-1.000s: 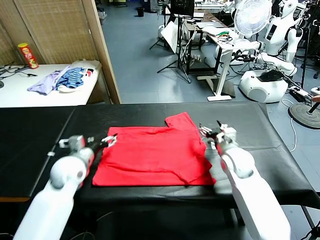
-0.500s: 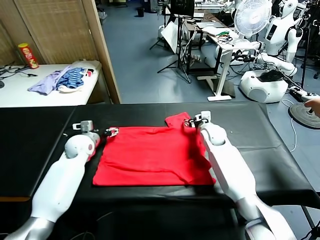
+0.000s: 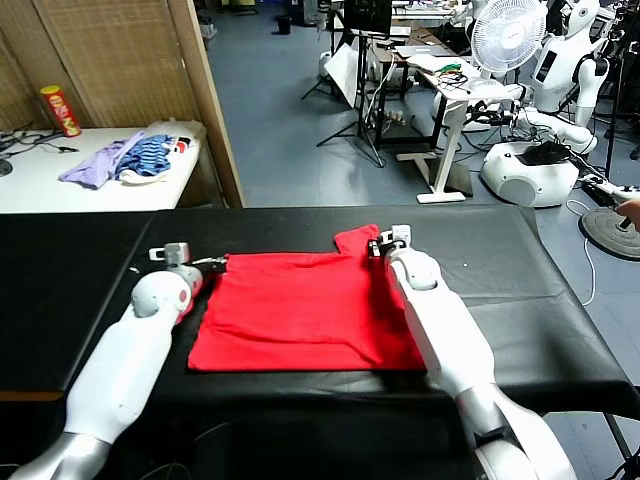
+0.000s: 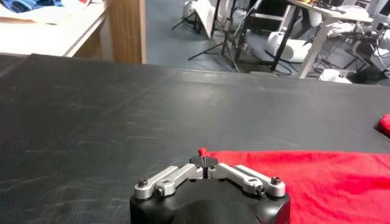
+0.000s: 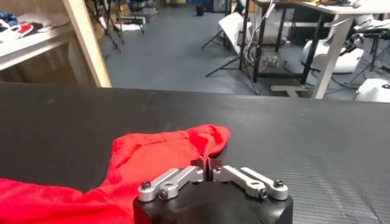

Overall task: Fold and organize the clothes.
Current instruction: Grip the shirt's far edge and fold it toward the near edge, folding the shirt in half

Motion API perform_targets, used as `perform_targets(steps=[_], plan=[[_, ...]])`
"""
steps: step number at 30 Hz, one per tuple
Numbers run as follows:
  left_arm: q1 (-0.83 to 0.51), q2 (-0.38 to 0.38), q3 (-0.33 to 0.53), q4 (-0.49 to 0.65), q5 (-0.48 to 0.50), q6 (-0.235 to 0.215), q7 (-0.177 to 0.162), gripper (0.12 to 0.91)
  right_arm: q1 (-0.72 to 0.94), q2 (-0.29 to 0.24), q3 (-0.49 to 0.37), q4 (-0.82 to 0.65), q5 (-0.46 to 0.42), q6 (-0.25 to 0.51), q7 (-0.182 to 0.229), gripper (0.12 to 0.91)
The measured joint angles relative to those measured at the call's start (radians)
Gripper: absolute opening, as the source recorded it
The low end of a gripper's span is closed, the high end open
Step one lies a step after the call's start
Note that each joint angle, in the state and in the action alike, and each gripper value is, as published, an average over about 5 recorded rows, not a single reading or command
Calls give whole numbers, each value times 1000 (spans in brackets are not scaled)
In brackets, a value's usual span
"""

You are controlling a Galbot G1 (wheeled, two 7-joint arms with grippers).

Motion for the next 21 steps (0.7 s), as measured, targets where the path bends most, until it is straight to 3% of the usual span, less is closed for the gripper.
perform_targets(steps=[9, 21], plan=[[109, 44, -57, -196, -6, -5, -11, 126, -157, -95, 31, 310, 112, -109, -7, 123], [343, 91, -157, -428, 11, -14, -28, 126, -376, -225, 91, 653, 234, -305, 109, 123]])
